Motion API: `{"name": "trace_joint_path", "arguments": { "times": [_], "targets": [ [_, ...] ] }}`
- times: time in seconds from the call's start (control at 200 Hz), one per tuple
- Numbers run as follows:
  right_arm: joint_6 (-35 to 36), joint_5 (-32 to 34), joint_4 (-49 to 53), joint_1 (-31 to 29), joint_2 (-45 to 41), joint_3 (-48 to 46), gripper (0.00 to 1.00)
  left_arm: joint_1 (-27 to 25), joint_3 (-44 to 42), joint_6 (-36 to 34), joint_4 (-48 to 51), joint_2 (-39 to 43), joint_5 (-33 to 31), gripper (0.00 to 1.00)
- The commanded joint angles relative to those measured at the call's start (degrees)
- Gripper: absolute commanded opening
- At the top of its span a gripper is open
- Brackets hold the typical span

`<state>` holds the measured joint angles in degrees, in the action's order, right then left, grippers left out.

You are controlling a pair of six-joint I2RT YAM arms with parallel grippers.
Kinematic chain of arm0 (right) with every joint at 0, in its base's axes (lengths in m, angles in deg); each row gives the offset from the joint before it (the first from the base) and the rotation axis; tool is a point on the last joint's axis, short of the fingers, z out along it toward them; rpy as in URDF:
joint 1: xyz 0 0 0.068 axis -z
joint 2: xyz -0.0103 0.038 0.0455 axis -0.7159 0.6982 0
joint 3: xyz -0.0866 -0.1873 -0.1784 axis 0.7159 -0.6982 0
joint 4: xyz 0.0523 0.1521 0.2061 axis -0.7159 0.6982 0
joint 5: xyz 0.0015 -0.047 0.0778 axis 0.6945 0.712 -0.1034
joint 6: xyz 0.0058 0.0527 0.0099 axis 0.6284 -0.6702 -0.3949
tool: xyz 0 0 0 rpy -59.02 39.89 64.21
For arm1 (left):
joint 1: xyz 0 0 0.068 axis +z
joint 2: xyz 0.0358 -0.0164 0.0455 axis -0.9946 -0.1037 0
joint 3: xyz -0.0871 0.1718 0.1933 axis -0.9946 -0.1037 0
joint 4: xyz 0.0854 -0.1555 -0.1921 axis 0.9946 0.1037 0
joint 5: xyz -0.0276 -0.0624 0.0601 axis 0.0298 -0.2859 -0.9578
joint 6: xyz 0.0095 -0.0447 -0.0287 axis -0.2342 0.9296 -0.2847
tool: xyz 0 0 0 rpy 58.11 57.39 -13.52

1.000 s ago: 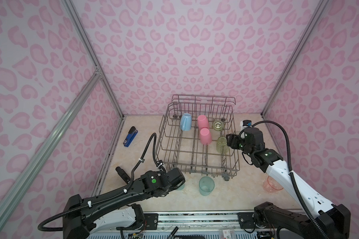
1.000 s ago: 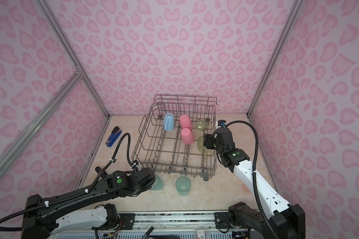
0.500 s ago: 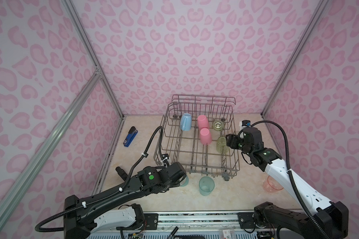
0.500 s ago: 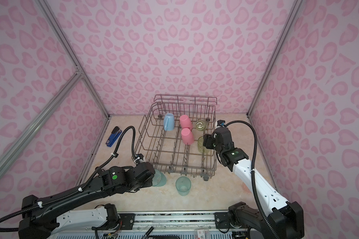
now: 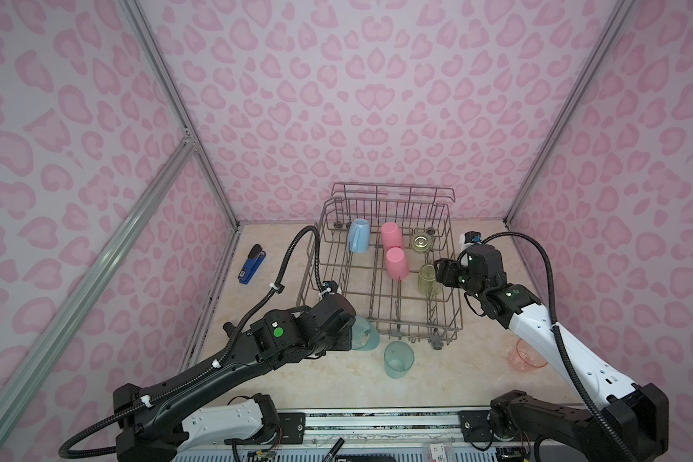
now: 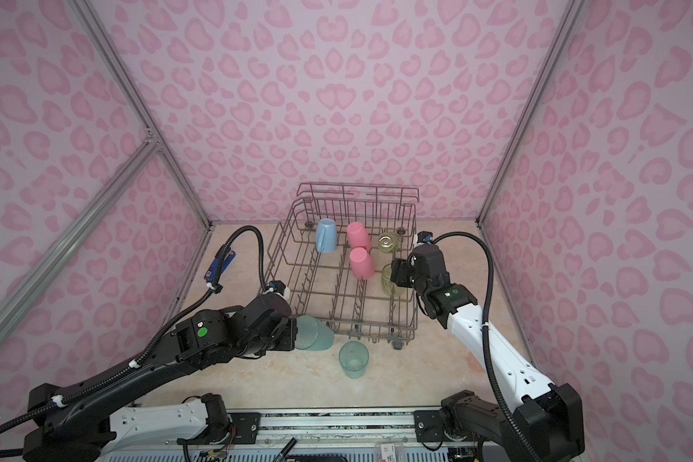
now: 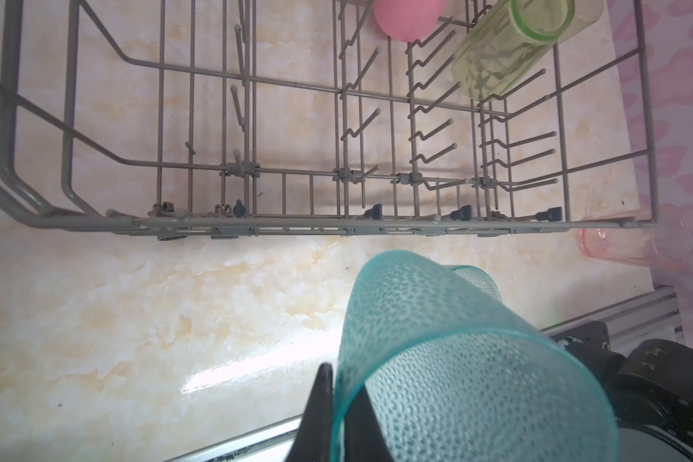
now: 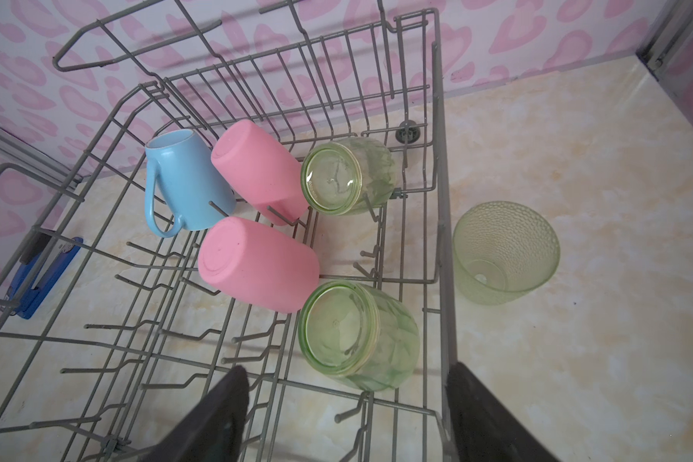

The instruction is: Load the cups into the dish rack

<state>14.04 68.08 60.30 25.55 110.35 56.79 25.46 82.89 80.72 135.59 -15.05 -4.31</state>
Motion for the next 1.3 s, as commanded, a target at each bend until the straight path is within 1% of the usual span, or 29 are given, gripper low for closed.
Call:
{"name": "trace_joint_path", "arguments": {
  "times": [0.0,0.3,0.5,0.615,0.73,0.89,0.985,1.145,1.295],
  "targets": [
    [0.3,-0.8,-0.7,-0.1,0.2,0.2,0.78,1.8,1.8,-4.3,-3.1,0.3,3.9,0.05],
    [0.7,-1.3,-0.9,-0.8,1.2,1.4,0.79,7.8,5.8,-8.8,-8.8,0.2,12.9,0.04],
    [0.1,-1.8,-0.8,-1.8,2.1,2.9,0.81,14.2,5.9,-10.2,-14.9,-1.3,20.4,0.04],
    [-0.9,-2.0,-1.8,-3.1,2.0,3.9,0.82,17.8,5.7,-11.1,-19.4,-2.5,23.9,0.04],
    [-3.3,-4.3,-3.6,-4.7,2.5,5.3,0.88,21.6,4.4,-11.0,-24.8,-3.2,28.1,0.04],
    [-8.9,-10.2,-6.2,-6.3,5.0,8.7,0.95,26.7,3.9,-10.9,-30.1,-5.0,31.4,0.04],
    [-14.3,-13.4,-9.9,-6.3,5.9,9.9,0.98,30.0,3.8,-10.6,-33.5,-6.0,33.4,0.04],
    [-25.6,-14.5,-14.5,-6.2,8.0,12.5,0.98,34.0,3.8,-9.5,-40.2,-8.3,36.6,0.03],
    [-37.0,-14.0,-16.9,-6.3,10.6,15.3,0.98,35.8,2.7,-10.2,-47.3,-10.0,37.4,0.03]
  ]
}}
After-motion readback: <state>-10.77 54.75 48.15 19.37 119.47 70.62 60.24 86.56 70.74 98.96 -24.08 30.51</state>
